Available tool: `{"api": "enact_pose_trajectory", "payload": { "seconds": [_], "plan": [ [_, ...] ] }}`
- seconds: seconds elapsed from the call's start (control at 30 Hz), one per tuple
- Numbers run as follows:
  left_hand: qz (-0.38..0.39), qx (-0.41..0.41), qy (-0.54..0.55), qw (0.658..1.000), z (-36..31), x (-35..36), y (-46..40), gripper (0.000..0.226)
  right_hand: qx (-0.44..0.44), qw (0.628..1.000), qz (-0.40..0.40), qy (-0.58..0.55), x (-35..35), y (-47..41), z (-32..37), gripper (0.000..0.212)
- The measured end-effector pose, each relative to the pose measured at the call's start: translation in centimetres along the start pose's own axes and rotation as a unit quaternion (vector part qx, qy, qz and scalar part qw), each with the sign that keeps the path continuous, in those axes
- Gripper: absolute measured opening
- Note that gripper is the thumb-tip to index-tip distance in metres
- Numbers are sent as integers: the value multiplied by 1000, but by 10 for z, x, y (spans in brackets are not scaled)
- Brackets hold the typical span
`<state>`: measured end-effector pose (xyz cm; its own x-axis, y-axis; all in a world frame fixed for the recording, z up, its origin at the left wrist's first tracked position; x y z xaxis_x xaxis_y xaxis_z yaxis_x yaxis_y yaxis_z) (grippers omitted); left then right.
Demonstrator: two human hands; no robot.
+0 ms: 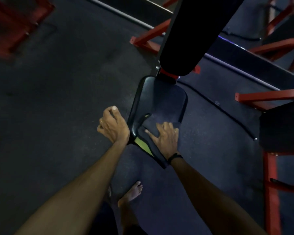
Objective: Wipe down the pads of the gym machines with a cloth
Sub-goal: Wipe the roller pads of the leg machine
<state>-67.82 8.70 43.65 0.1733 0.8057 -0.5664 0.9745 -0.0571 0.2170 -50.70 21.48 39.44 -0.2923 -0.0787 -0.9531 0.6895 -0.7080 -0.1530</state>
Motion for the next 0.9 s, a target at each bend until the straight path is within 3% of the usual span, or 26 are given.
{"api": "enact_pose_trajectory", "payload": {
  "seconds": [0.23,0.37,0.43,0.53,0.63,0.7,0.83,0.9],
  "plan": [
    [57,34,-66,996,7,-32,5,28,78,997,16,9,-7,24,23,55],
    [139,58,-86,985,2,-36,7,22,29,992,120,-23,-19,16,35,52],
    [198,83,-55,975,1,-33,8,21,18,989,131,-72,-32,8,41,53],
    [259,125,-20,957,2,-36,6,27,31,990,84,-111,-58,-8,48,55],
    [269,171,-44,947,-6,-52,2,24,-5,994,38,-102,-92,-28,60,57],
    [266,181,-17,947,-23,-67,-1,19,-47,995,-7,-85,-118,-42,73,56],
    [280,213,88,932,-82,-102,-6,51,-168,979,-103,-60,-160,-61,108,41],
    [310,226,113,917,-116,-121,-5,49,-236,961,-131,-59,-180,-65,130,39]
  ]
}}
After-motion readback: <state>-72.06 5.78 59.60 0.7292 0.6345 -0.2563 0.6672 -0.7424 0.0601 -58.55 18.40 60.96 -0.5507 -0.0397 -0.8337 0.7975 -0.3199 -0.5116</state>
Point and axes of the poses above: each hand's wrist, its own y-axis away from the middle knuckle, its own x-axis out of the palm, z = x × y, the point moved 5 cm from there along -y, towards the middle knuckle, and after that the axes turned 4 degrees about -y, right-handed, at the moved point
